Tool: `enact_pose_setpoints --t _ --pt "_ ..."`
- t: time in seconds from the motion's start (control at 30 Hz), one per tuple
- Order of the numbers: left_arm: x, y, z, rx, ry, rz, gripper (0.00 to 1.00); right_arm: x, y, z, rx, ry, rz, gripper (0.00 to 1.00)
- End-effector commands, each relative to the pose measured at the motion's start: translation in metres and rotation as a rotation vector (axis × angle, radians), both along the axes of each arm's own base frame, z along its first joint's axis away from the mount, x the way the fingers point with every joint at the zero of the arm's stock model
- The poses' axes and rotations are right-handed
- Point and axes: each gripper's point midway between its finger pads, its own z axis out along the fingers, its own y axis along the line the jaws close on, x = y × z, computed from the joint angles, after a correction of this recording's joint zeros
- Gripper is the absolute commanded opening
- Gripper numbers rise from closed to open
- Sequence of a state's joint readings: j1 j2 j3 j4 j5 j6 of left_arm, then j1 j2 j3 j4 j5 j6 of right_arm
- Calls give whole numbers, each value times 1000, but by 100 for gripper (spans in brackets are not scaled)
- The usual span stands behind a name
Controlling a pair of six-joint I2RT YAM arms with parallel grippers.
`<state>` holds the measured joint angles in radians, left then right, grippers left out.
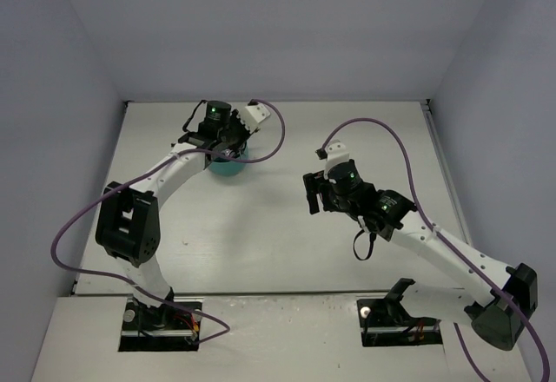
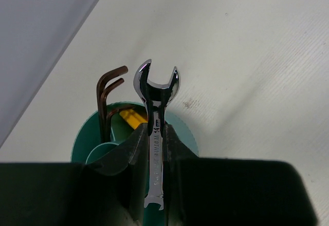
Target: Sort the tools into containers
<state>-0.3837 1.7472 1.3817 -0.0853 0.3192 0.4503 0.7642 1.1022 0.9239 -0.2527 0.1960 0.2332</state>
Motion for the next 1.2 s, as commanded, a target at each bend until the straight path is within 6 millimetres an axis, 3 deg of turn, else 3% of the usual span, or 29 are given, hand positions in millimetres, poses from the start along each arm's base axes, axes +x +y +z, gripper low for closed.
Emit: enact_pose_setpoints --t 0.0,0.4,0.77,0.97,1.03,1.17 --pt "17 -9 58 -96 -188 -51 0 16 1 22 14 -61 -36 75" --pt "16 9 43 -112 -162 -41 2 18 4 19 10 -47 -35 75" --pt "8 7 49 -149 -157 -46 20 14 4 19 21 -41 -23 75" --pt "3 6 79 -207 -185 -35 45 12 3 25 38 -49 -26 75" --pt "0 6 100 -252 -200 -17 54 12 3 31 50 -59 -27 75" --pt "-17 16 165 -390 -258 81 62 15 -3 58 77 -123 -50 75"
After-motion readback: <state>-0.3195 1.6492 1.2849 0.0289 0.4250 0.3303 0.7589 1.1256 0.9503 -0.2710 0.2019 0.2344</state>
